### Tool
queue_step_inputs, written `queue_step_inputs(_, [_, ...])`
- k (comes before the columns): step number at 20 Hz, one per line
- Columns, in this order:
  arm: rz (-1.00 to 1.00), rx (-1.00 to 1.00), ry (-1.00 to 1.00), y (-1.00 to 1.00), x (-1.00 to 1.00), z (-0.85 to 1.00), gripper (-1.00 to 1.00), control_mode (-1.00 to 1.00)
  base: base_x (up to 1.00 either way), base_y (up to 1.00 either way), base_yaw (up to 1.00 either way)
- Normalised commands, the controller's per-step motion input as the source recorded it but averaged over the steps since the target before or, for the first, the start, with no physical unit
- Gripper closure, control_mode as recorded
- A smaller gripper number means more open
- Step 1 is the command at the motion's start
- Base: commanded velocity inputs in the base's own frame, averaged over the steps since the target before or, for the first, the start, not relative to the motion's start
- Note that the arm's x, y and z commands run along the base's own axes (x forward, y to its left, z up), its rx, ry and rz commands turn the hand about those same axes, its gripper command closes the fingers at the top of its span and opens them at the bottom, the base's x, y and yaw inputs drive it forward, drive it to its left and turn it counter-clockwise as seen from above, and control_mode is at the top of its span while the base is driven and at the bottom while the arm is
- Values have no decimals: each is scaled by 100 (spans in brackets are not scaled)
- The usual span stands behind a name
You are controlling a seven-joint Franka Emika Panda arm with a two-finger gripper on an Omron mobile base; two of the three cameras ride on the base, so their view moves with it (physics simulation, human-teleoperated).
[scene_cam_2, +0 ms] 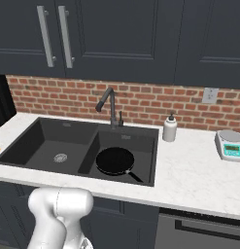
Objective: Pick the pan and sponge and place them into the sink. Then turn on the water.
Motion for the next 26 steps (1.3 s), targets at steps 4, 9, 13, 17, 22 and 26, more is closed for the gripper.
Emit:
queue_step_inputs(4, [0,15,28,34,39,-15,-100,-100,0,0,0])
queue_step_inputs(9, [-2,4,12,21,37,-30,-100,-100,0,0,0])
queue_step_inputs(13, [-4,0,13,32,46,-52,-100,-100,0,0,0])
queue_step_inputs(17, [-2,0,14,37,53,-57,-100,-100,0,0,0])
queue_step_inputs(22, [0,0,8,33,59,-36,-100,-100,0,0,0])
queue_step_inputs(26, [0,0,2,42,60,-20,-100,-100,0,0,0])
